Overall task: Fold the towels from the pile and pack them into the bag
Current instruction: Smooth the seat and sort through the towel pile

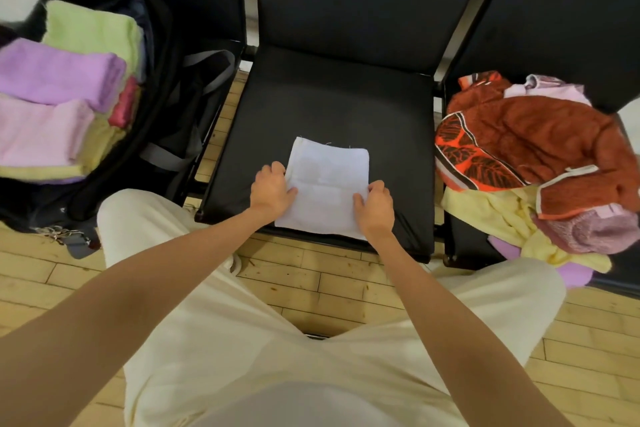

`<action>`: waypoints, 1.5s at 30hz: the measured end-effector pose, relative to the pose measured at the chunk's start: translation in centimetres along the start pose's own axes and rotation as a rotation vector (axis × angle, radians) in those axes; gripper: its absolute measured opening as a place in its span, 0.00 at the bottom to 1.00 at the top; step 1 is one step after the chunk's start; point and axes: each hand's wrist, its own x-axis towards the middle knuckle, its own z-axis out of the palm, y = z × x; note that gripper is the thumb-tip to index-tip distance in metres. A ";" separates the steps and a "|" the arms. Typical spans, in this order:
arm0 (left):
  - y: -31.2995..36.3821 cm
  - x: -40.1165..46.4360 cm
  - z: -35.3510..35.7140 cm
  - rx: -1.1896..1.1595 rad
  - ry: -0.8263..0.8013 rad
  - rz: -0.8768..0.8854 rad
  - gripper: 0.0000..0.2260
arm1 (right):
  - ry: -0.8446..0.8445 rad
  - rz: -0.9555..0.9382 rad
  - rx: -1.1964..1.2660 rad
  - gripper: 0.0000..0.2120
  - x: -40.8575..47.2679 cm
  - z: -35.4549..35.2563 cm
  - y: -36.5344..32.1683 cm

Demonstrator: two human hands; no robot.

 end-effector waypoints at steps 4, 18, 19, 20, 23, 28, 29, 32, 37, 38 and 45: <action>-1.1 -1.6 -1.3 0.127 0.038 0.458 0.19 | 0.106 -0.255 -0.095 0.18 -1.1 -1.2 0.6; -1.3 -2.6 -1.3 0.654 -0.249 0.712 0.16 | -0.420 -0.526 -0.387 0.25 -1.9 -3.3 1.7; -0.9 -2.5 -1.4 0.657 -0.239 0.708 0.12 | -0.379 -0.518 -0.347 0.20 -1.7 -3.2 1.5; -0.5 -2.5 -1.7 0.626 -0.236 0.691 0.08 | -0.336 -0.493 -0.300 0.15 -1.6 -3.2 1.4; 0.4 -2.2 -3.1 0.367 -0.292 0.567 0.06 | -0.253 -0.393 -0.238 0.11 -1.3 -3.6 1.0; 0.3 -0.9 -5.3 0.009 -0.419 0.437 0.14 | -0.149 -0.274 0.106 0.10 -1.3 -4.5 0.7; 0.4 -0.6 -5.6 -0.057 -0.438 0.400 0.14 | -0.125 -0.236 0.203 0.10 -1.2 -4.5 0.7; 1.1 0.7 -6.3 -0.235 -0.483 0.272 0.12 | -0.058 -0.098 0.453 0.10 -0.7 -4.0 0.3; 2.5 2.6 -5.8 -0.515 -0.415 -0.045 0.09 | -0.085 0.126 0.667 0.09 1.4 -3.0 -0.7; 2.6 2.9 -5.5 -0.548 -0.380 -0.120 0.10 | -0.104 0.147 0.673 0.09 1.8 -2.8 -0.8; 3.1 2.7 -2.5 -0.570 -0.319 -0.287 0.27 | -0.220 0.125 0.372 0.17 2.6 -2.1 -0.9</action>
